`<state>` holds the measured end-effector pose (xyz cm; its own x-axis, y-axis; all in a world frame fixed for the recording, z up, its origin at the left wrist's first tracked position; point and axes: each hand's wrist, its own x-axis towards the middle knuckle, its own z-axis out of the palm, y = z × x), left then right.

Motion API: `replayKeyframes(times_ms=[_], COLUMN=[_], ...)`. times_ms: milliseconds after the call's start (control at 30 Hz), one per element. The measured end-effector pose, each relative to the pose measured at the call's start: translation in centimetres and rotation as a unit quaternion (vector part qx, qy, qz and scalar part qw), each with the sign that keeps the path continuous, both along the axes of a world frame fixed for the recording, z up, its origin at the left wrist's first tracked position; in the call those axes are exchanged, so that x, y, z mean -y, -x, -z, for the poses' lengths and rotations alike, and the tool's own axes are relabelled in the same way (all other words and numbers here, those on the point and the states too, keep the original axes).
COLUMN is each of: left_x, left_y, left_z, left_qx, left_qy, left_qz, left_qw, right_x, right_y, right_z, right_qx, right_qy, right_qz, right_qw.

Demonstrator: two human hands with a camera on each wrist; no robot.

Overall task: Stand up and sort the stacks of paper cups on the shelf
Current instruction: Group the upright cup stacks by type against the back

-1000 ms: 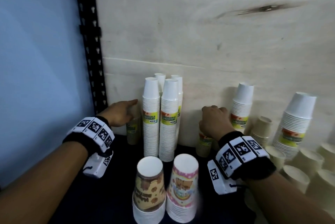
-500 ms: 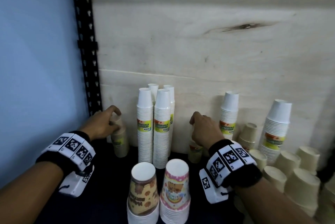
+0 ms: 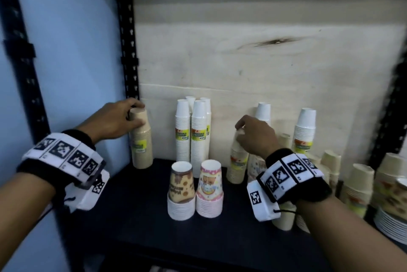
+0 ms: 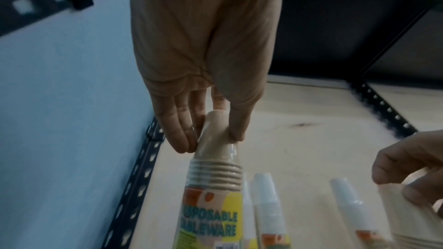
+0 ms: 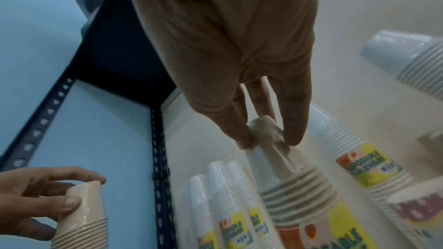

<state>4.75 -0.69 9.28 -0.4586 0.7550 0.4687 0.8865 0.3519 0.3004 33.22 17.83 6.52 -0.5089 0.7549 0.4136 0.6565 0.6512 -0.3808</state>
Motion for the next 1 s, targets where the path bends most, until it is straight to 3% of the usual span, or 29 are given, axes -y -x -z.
replayKeyframes(times_ms=[233,433,767,1000], left_x=[2.8,2.4,-2.4,-6.5], left_y=[-7.5,-13.6,-21.6,-27.7], left_z=[-3.9,-4.8,-2.8,1.8], left_qx=[-0.030,-0.024,0.004,0.013], left_qy=[-0.054,-0.044,-0.011,0.021], left_qz=[0.029,0.091,0.189,0.259], left_qw=[0.998,0.995,0.982,0.966], right_x=[3.2,4.3,4.8,3.6], right_y=[-5.0,-8.4,-15.6,-19.8], right_z=[-2.6,-3.8,-4.0,-2.7], right_qx=[-0.049,-0.090,-0.131,-0.093], right_qy=[0.010,0.020,0.117,0.180], right_qz=[-0.032,-0.051,-0.035,0.007], right_qw=[0.998,0.994,0.984,0.979])
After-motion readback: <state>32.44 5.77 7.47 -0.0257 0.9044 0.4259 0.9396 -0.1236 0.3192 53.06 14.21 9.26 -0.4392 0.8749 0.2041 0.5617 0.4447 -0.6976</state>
